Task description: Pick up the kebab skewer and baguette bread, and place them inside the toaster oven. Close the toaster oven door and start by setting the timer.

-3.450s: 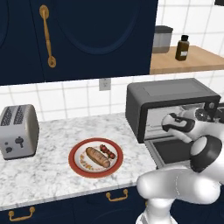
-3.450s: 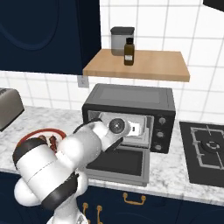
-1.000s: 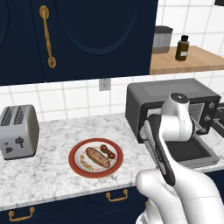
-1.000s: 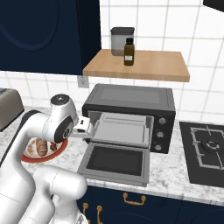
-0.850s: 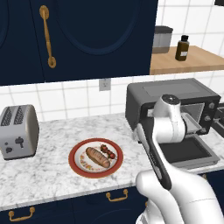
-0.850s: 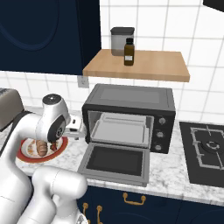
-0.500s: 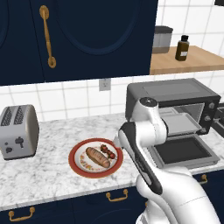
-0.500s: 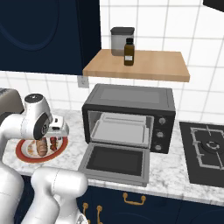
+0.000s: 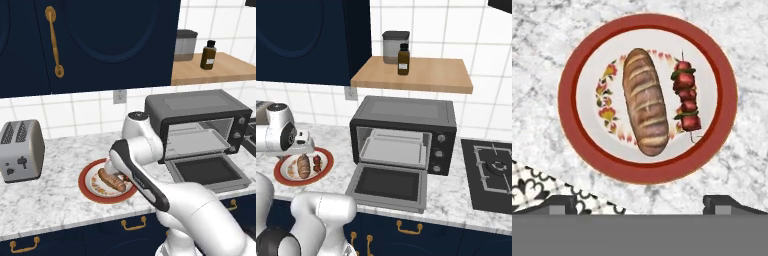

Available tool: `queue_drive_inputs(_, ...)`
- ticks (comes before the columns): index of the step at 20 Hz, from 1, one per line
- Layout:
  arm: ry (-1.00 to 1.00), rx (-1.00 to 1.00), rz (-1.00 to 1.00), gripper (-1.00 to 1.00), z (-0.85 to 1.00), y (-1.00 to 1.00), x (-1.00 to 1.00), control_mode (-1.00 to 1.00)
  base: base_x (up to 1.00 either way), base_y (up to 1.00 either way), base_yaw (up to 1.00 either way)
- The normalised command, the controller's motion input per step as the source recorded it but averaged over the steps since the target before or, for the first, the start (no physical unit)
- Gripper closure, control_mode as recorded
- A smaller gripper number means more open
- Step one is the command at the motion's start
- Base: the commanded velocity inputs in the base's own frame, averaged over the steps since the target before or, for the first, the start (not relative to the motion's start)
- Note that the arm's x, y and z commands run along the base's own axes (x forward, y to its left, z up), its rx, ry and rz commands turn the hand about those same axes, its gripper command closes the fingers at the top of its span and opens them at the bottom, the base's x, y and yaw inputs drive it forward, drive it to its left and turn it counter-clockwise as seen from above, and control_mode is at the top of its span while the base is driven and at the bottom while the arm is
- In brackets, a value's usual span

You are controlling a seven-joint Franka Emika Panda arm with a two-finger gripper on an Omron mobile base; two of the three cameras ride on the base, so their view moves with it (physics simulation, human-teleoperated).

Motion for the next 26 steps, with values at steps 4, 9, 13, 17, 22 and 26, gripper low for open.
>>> queue_drive_inputs(4,0.00,0.00,0.00,-1.00,-0.58,0.10,0.33,-1.00,0.00,0.00,0.00)
queue_drive_inputs(9,0.00,0.00,0.00,-1.00,-0.40,0.18,0.55,-1.00,0.00,0.00,0.00)
queue_drive_inputs(13,0.01,0.00,0.00,-1.00,-0.33,0.23,0.62,-1.00,0.00,0.00,0.00)
queue_drive_inputs(17,0.03,0.00,0.00,-1.00,-0.22,0.25,0.38,-1.00,0.00,0.00,0.00)
queue_drive_inputs(22,0.05,0.00,0.00,-1.00,-0.28,0.13,0.00,-1.00,0.00,0.00,0.00)
queue_drive_inputs(26,0.00,0.00,0.00,-1.00,-0.22,0.00,0.00,-1.00,0.00,0.00,0.00)
